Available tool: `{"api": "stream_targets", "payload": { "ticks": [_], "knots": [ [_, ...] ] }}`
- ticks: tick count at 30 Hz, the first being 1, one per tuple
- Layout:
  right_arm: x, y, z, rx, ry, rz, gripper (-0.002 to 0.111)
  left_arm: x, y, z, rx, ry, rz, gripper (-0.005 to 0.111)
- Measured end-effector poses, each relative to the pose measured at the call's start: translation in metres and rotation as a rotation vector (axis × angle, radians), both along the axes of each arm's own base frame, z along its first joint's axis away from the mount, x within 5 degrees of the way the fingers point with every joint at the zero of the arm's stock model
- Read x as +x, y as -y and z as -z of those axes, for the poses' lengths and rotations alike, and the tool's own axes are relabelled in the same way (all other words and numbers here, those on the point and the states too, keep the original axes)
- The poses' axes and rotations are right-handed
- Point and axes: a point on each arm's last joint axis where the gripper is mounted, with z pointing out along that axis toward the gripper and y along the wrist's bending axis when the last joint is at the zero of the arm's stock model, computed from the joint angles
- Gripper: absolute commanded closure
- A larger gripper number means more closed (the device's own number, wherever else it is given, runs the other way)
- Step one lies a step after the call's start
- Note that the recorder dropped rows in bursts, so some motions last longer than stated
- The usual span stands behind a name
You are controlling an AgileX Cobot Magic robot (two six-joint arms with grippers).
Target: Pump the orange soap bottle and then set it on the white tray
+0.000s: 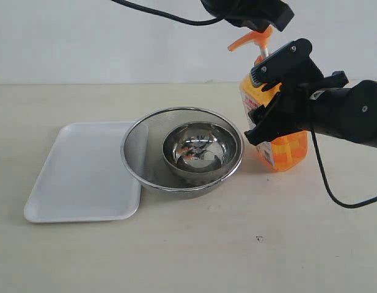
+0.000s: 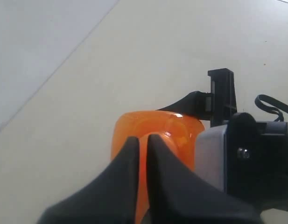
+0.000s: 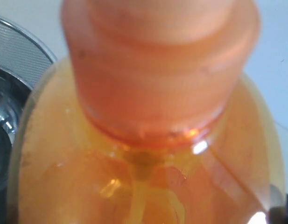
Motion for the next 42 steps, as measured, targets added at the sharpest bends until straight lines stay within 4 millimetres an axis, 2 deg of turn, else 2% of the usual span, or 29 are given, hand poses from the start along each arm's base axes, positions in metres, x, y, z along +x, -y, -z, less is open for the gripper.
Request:
{"api": "stream_targets", "payload": {
  "ticks": [42],
  "knots": [
    [0.0004,0.0000,-0.0005,0.008,-0.001,0.007,0.108,0.0026,0.0048,0.0042,-0.034,-0.023,-0.008,0.102]
  ]
}}
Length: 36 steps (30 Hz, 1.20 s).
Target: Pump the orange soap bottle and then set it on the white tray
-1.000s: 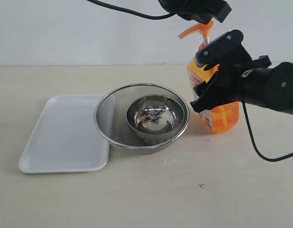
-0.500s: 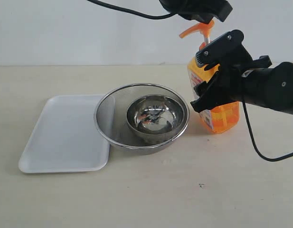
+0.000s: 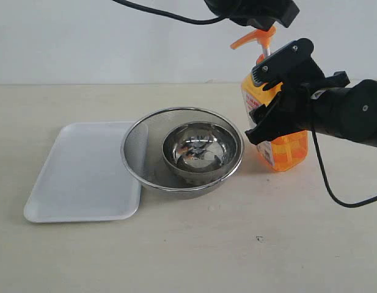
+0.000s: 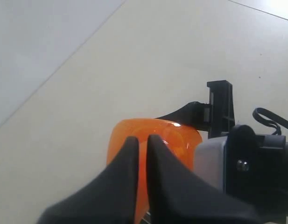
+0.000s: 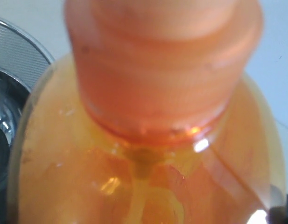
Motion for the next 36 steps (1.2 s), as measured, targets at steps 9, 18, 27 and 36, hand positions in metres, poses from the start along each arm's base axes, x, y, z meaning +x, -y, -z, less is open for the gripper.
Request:
{"api": "stream_targets", "payload": {
  "ticks": [9,18,27,36],
  "knots": [
    [0.0000,0.0001,0.0000,0.004,-0.002,0.004,0.108,0.0027,0.0029,0.0048,-0.004,-0.011,-0.004,0.102],
    [0.0000,0.0003,0.0001,0.010,-0.004,0.010,0.108,0.0052,0.0049,0.0079,-0.019,-0.019,-0.007,0.102],
    [0.0000,0.0003,0.0001,0.010,-0.004,0.010,0.108,0.0051,0.0050,0.0078,-0.020,-0.020,-0.007,0.102],
    [0.0000,0.0003,0.0001,0.010,-0.004,0.010,0.108,0.0051,0.0050,0.0078,-0.020,-0.020,-0.007,0.102]
  ]
}}
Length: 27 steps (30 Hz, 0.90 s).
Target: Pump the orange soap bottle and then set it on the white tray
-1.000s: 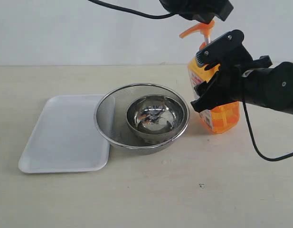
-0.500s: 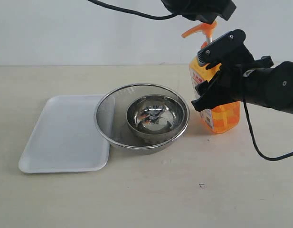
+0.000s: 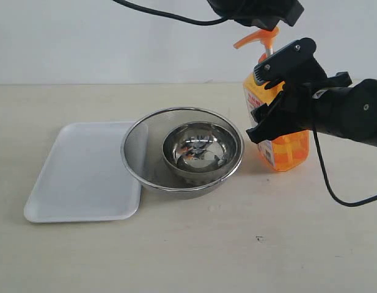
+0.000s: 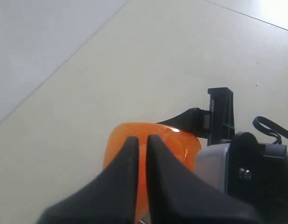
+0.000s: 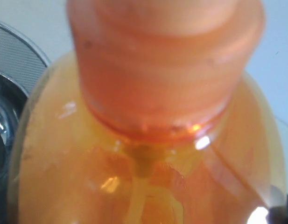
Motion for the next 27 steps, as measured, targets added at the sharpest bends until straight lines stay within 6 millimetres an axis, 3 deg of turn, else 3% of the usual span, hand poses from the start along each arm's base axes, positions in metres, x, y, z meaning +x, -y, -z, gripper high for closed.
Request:
{"api": "stream_targets", "payload": {
  "ticks": [9,23,27],
  "knots": [
    [0.000,0.000,0.000,0.001,-0.001,0.001,0.108,0.000,0.000,0.000,-0.005,0.005,-0.002,0.102],
    [0.000,-0.001,0.000,-0.025,0.001,-0.024,0.108,-0.013,-0.009,-0.016,0.011,-0.005,0.012,0.102],
    [0.000,-0.001,0.000,-0.027,0.002,-0.025,0.108,-0.017,-0.014,-0.028,0.002,0.020,0.012,0.102]
  ]
}}
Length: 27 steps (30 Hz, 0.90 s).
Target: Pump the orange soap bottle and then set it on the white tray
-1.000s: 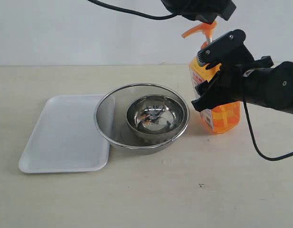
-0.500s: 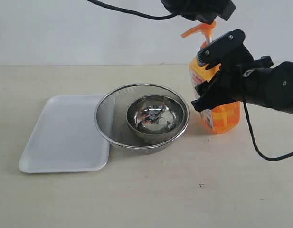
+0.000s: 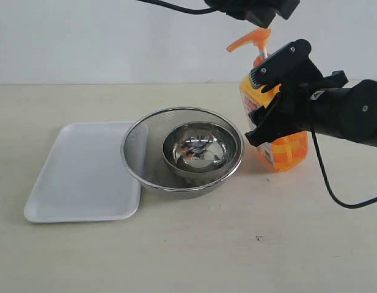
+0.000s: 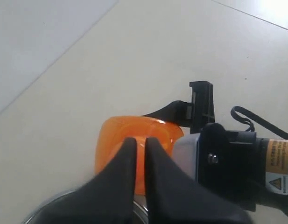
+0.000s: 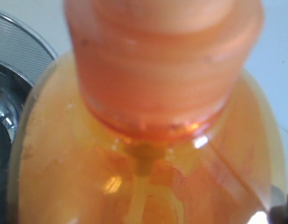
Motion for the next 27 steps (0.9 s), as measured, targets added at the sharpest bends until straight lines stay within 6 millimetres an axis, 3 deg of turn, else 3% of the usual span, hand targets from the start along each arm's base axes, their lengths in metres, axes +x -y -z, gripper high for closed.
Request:
{"api": "stream_targets", "payload": {
  "ticks": [9,27],
  "knots": [
    [0.000,0.000,0.000,0.000,0.000,0.000,0.108,-0.004,-0.004,-0.015,-0.035,0.042,-0.007,0.102],
    [0.000,0.000,0.000,0.000,-0.002,-0.001,0.108,0.002,-0.006,-0.005,0.036,0.057,-0.031,0.102]
  ]
}}
